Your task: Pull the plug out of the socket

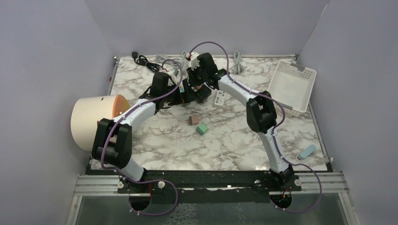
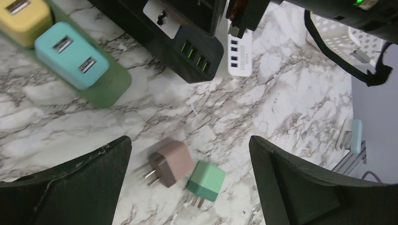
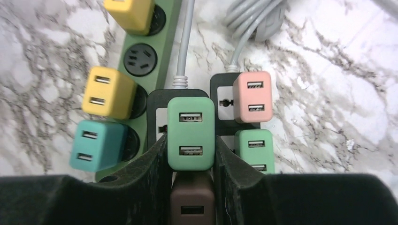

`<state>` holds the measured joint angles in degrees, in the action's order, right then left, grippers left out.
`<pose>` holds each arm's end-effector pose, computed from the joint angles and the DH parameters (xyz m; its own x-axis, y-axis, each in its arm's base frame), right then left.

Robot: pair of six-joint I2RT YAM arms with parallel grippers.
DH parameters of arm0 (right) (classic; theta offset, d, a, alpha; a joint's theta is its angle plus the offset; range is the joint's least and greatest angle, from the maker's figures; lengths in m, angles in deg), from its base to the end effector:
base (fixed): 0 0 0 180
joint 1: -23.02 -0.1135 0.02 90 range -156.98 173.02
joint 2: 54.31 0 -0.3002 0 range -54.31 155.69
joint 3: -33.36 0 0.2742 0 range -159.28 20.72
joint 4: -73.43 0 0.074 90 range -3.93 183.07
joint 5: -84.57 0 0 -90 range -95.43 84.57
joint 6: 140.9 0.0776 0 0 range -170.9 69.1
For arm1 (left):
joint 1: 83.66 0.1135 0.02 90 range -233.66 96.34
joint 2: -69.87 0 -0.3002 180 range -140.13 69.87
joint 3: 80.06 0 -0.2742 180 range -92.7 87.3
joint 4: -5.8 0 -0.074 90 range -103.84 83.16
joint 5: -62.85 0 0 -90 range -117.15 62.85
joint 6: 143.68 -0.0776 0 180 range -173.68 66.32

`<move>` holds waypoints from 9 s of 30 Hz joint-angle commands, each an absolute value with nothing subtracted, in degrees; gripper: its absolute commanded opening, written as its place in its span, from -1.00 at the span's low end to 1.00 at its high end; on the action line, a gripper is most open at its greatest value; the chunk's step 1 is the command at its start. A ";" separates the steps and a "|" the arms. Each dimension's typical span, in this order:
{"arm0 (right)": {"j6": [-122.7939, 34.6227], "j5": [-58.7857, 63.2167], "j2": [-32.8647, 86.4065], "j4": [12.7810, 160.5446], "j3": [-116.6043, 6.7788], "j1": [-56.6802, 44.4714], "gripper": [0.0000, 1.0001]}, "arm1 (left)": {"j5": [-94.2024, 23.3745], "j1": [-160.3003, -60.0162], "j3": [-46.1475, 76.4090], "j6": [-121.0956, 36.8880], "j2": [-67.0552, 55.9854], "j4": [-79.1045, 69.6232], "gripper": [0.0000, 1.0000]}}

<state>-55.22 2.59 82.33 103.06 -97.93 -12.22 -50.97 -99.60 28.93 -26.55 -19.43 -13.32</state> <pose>0.5123 0.3752 0.2076 -0.4168 -0.3858 -0.8230 -0.6981 0.7158 0.0180 0.3682 -0.1377 0.2395 -0.7751 -0.2125 -0.5950 0.2317 0.7805 -0.5806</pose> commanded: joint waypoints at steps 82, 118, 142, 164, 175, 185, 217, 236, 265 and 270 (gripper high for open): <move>-45.97 27.12 43.83 114.04 -36.33 -3.21 -0.63 | -54.25 -97.02 16.43 -26.18 -28.47 -1.46 -1.00; -31.85 24.61 51.37 98.81 -73.04 -2.49 0.42 | -46.07 -105.06 19.50 -29.51 -21.82 -1.65 -1.00; -33.53 24.77 58.63 102.64 -79.13 -5.34 -0.98 | -42.69 -105.05 15.59 -30.80 -25.23 -5.13 -1.00; -37.40 24.90 37.19 109.87 -59.12 -1.71 -0.98 | -42.06 -99.75 -16.85 -34.76 -54.14 -15.40 -1.00; -25.09 26.13 28.20 96.78 -29.25 16.87 -0.98 | -49.32 -94.30 -25.13 -29.84 -61.98 -18.23 0.06; -21.23 25.07 37.47 91.34 -27.76 18.72 -0.49 | -53.58 -94.38 -9.86 -29.69 -49.37 -13.14 0.98; -67.60 7.57 53.78 107.61 -57.28 -20.31 0.25 | -52.25 -89.20 10.08 -31.44 -26.57 -17.15 0.98; -83.64 19.29 65.11 117.84 -69.27 -20.92 0.23 | -52.98 -89.11 -5.50 -30.84 -43.00 -22.66 0.98; -79.67 19.80 71.24 120.05 -76.65 -22.10 -0.92 | -50.00 -90.25 -20.71 -28.02 -56.05 -27.42 0.10; -77.96 18.87 66.01 116.08 -73.46 -21.92 -0.98 | -48.96 -90.25 -27.35 -26.96 -59.20 -28.85 -0.78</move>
